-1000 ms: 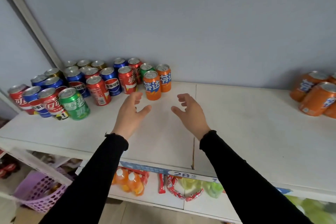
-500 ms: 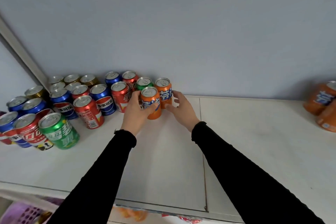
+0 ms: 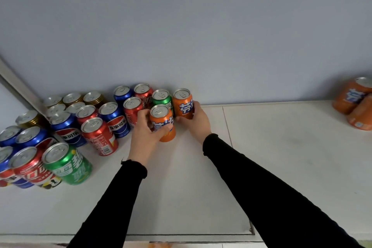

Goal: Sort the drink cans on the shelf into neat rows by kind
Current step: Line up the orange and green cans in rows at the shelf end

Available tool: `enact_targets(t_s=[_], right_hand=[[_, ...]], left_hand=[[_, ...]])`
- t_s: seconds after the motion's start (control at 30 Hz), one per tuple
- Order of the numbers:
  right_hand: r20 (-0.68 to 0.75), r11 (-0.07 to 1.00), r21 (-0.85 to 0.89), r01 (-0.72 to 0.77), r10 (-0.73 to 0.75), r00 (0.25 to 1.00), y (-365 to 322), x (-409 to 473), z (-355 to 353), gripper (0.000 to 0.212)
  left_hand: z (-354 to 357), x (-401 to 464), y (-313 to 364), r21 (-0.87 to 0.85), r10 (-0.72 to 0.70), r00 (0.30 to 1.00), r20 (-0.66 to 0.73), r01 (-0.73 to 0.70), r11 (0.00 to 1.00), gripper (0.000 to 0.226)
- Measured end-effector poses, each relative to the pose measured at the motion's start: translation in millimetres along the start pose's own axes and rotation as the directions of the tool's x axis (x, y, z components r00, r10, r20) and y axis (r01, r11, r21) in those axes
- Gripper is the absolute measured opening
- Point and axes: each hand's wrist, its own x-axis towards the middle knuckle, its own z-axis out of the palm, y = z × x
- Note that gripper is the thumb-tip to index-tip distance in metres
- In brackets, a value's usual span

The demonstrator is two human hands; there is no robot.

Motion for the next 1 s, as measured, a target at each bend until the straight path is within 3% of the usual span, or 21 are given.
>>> enact_targets(t_s=[0.2, 0.37, 0.53, 0.73, 1.0], right_hand=[[-0.061, 0.996, 0.055, -0.064, 0.068, 0.996, -2, -27, -15, 0.062], [-0.196, 0.995, 0.071, -0.070, 0.083, 0.977, -1, -66, -65, 0.059], [-0.373, 0.997, 0.041, -0.067, 0.077, 0.925, 6, -109, -141, 0.055], [-0.527, 0.995, -0.005, -0.097, 0.079, 0.846, 30, -154, -246, 0.057], [-0.535, 0.990, -0.071, -0.126, 0.068, 0.842, 82, -194, -404, 0.060]], left_hand=[[3, -2, 1, -0.016, 0.039, 0.998, 0.042, -0.039, 0.999, 0.071], [40, -16, 16, -0.062, 0.087, 0.990, 0.113, -0.081, 0.995, 0.068], [99, -36, 42, -0.115, 0.113, 0.967, 0.230, -0.088, 0.989, 0.074], [184, -72, 86, -0.156, 0.169, 0.916, 0.363, -0.120, 0.981, 0.063], [331, -132, 157, -0.197, 0.189, 0.884, 0.428, -0.113, 0.974, 0.071]])
